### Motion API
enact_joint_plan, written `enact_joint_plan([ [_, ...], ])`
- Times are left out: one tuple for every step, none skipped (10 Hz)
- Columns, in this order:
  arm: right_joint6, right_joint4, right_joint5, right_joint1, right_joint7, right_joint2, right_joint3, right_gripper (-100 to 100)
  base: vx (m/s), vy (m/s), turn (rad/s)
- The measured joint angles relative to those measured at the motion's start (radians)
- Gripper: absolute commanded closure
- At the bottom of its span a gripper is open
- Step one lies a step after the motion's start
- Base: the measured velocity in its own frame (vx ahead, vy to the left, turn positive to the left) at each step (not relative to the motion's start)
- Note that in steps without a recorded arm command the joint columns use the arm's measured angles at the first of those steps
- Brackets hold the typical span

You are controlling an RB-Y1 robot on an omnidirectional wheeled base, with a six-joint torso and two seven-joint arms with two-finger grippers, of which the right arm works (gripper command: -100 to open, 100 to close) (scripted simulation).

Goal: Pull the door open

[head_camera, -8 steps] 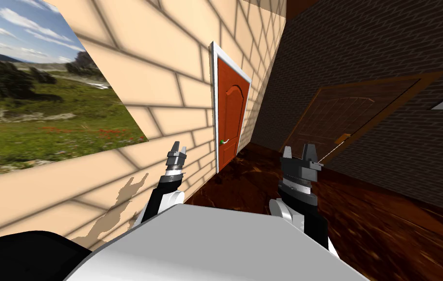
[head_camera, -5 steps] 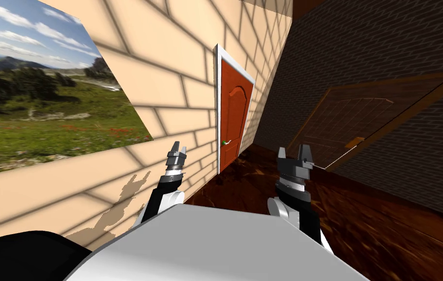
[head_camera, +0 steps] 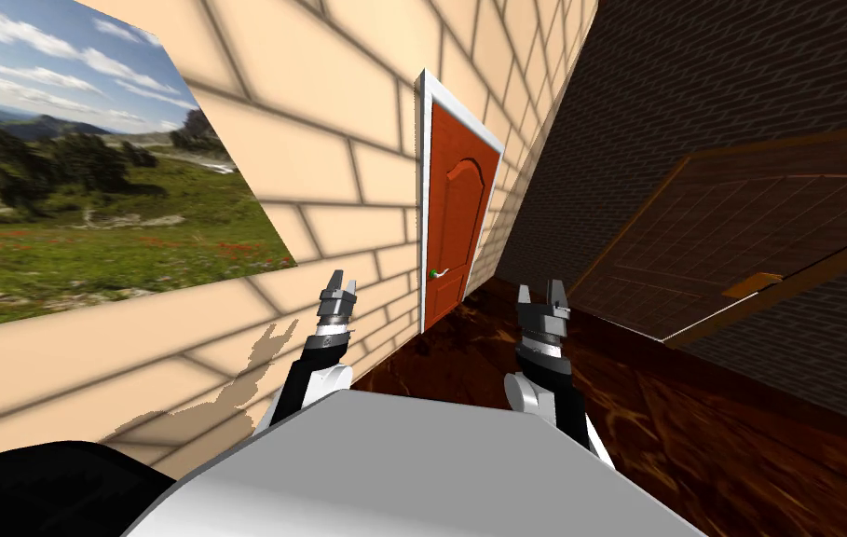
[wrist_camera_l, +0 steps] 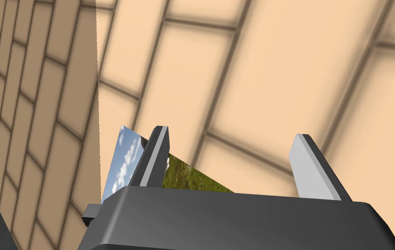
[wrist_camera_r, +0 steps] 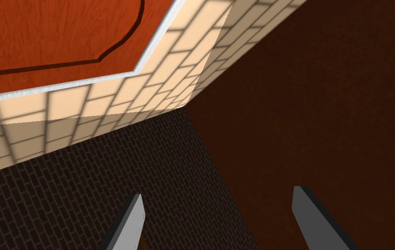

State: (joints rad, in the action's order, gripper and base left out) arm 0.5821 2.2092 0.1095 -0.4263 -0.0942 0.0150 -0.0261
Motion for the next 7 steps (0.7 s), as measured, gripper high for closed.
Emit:
enact_joint_plan([
  [0.003,-0.017,0.001,0.003,0.004,0.004,-0.001,-100,0.052,-0.029,0.115],
  [0.007,-0.042,-0.001,0.011,0.007,0.008,0.003,-100,0.06,-0.059,0.203],
  [0.007,-0.072,0.001,0.03,0.012,0.017,-0.001,-100,0.044,-0.054,0.075],
  [0.008,-0.092,0.0,0.038,0.014,0.019,0.001,-100,0.048,-0.049,0.125],
  [0.007,-0.116,-0.001,0.049,0.016,0.023,0.003,-100,0.049,-0.077,0.2],
  [0.011,-0.142,-0.002,0.06,0.021,0.03,0.006,-100,0.044,-0.061,0.078],
  [0.013,-0.168,-0.003,0.073,0.023,0.032,0.006,-100,0.041,-0.05,0.117],
])
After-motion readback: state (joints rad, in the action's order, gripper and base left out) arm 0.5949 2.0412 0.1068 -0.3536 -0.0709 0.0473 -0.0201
